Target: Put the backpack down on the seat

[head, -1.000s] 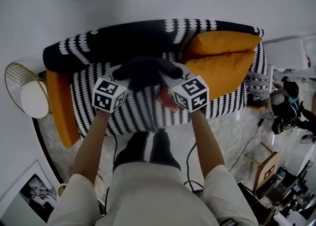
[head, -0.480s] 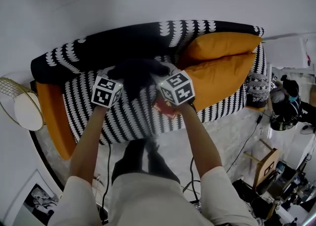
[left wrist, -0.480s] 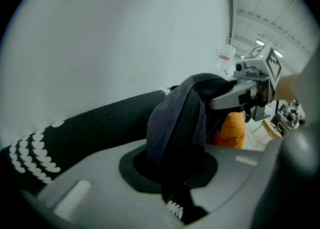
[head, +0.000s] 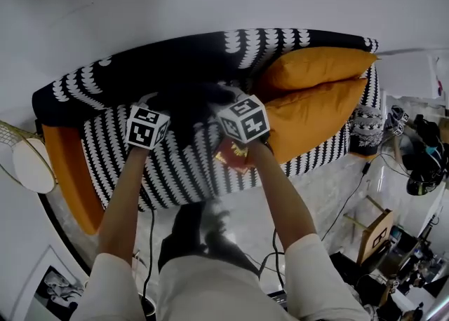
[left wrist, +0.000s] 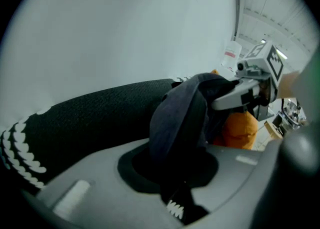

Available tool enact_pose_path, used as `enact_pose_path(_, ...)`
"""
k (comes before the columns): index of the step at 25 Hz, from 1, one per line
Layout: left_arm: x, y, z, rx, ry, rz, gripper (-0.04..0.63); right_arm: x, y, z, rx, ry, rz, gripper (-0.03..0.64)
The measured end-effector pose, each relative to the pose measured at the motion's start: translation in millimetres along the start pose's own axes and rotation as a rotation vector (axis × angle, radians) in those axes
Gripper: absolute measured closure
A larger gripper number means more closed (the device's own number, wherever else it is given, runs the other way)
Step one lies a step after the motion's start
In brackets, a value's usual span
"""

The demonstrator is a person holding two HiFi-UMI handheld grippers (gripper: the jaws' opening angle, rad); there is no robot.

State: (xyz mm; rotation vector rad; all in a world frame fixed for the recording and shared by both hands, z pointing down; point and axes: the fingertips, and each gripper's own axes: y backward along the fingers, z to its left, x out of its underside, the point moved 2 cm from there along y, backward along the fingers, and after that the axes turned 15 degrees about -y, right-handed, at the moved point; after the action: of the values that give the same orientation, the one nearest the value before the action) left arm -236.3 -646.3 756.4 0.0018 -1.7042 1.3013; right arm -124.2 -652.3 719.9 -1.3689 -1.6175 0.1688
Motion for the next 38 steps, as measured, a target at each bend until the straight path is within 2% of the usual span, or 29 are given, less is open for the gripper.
enact_pose_path(5,-3.7,-18.2,12.7,-0.024,0.017,0.006,0.491,-10.5,-6.9,-26.9,0.053,-0.093,-0.031,0.447)
enact_pose_path(6,-2.3,-22.5,13.4,-0.011,0.020,0.007,0.455,-10.4,-7.1,-31.0,0.065,-0.098,-0.039,0.405)
enact_pose_path(7,-0.1,-27.3,13.0,0.010,0.023,0.010,0.374,-9.4,-6.5,-35.2,0.079,-0.101,-0.048,0.370)
enact_pose_path(8,3.1,-31.4,11.7,0.028,0.025,0.018,0.322,-7.4,-4.9,-39.3,0.093,-0.108,-0.059,0.347)
enact_pose_path(9,6.7,-33.8,10.4,0.036,0.026,0.027,0.314,-4.3,-2.6,-42.7,0.104,-0.119,-0.070,0.321)
enact_pose_path(11,13.4,-33.5,9.6,0.018,0.029,0.042,0.251,3.1,3.9,-46.0,0.108,-0.146,-0.090,0.268)
enact_pose_path(14,25.3,-25.1,11.9,-0.041,0.065,0.056,0.151,13.5,19.0,-49.1,0.116,-0.159,-0.100,0.252)
enact_pose_path(15,31.0,-20.7,12.2,-0.056,0.077,0.064,0.139,16.2,25.3,-49.8,0.121,-0.160,-0.106,0.249)
enact_pose_path(21,55.6,15.1,-6.7,-0.081,0.133,0.072,0.133,39.2,58.8,-33.7,0.105,-0.113,-0.100,0.241)
enact_pose_path(26,59.1,56.3,-37.9,-0.120,0.187,0.028,0.133,66.1,92.8,-8.3,0.090,-0.104,-0.132,0.238)
enact_pose_path(32,66.2,120.3,-120.8,-0.132,0.223,-0.052,0.161,119.8,176.1,16.6,0.152,-0.118,-0.205,0.238)
enact_pose_path(35,70.0,144.0,-172.7,-0.100,0.238,-0.082,0.202,155.0,229.8,28.3,0.233,-0.085,-0.213,0.239)
enact_pose_path(38,69.3,168.8,-218.4,-0.079,0.249,-0.126,0.236,188.7,275.6,44.3,0.266,-0.100,-0.227,0.264)
